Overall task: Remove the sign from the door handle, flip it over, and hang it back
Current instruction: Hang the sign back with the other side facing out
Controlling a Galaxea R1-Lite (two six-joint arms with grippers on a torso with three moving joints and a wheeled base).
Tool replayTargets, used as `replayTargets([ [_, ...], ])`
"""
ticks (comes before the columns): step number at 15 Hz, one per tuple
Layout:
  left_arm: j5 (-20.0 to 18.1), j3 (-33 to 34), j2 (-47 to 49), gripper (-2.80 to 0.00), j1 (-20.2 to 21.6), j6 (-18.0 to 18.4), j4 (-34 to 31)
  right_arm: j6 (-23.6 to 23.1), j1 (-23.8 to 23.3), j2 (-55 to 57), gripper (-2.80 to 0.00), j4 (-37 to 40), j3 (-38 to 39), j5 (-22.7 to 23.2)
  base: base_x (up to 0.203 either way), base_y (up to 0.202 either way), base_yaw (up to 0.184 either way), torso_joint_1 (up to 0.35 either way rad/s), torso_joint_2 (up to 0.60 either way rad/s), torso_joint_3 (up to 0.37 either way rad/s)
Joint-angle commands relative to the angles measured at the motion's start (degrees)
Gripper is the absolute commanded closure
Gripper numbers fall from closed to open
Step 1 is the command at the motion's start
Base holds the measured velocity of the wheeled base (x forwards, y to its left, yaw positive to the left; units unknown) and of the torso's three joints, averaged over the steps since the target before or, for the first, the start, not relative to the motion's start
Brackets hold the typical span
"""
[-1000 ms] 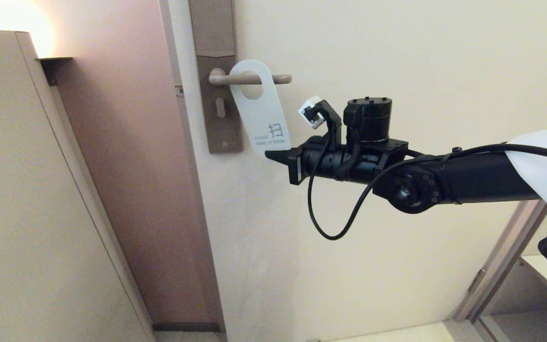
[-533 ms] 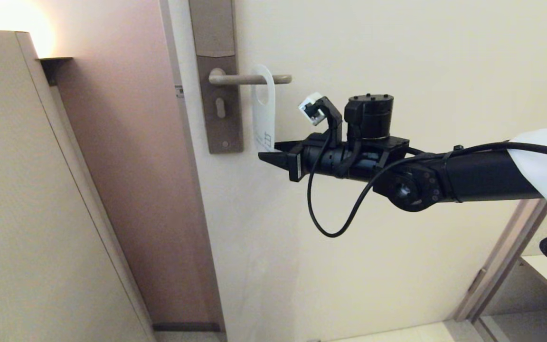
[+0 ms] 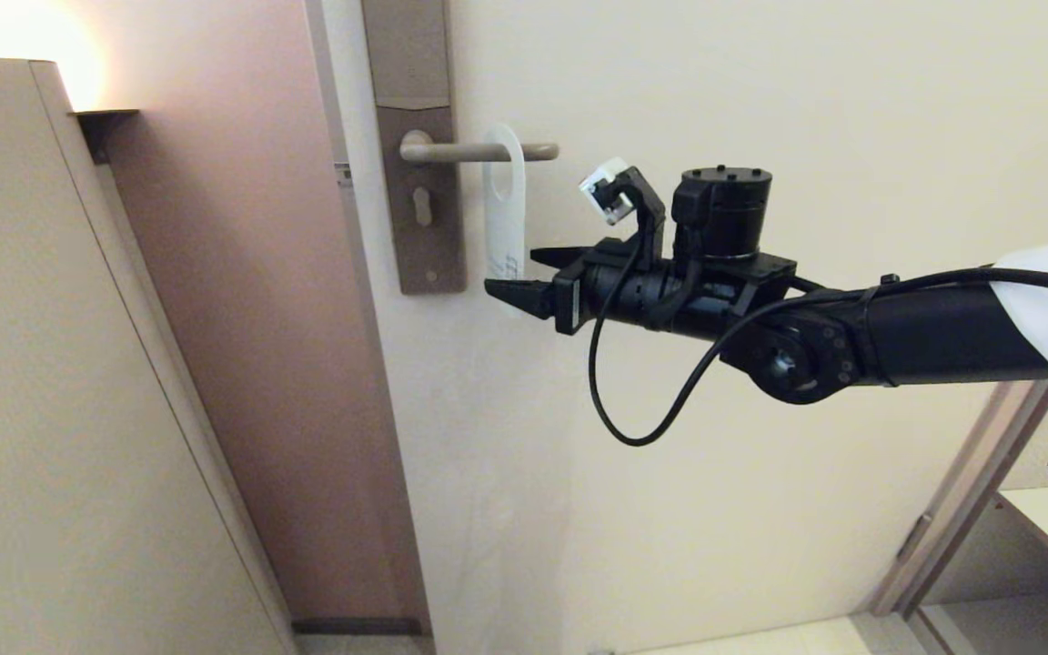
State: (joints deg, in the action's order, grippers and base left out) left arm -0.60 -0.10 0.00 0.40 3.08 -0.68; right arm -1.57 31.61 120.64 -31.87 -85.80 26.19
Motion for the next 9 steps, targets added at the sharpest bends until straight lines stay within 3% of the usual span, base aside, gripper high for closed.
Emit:
replayTargets([
  [1, 0.0, 0.0, 0.1, 0.0, 0.0, -0.4, 0.1, -0.1, 0.0, -1.4, -2.8, -0.2, 0.1, 0.2, 0.0, 0.0, 0.0, 0.0, 0.0, 0.0],
  [9, 0.2, 0.0, 0.1, 0.0, 0.0, -1.9, 0.1, -0.2, 0.0, -6.2, -2.8, -0.3, 2.0, 0.2, 0.0, 0.0, 0.0, 0.0, 0.0, 0.0],
])
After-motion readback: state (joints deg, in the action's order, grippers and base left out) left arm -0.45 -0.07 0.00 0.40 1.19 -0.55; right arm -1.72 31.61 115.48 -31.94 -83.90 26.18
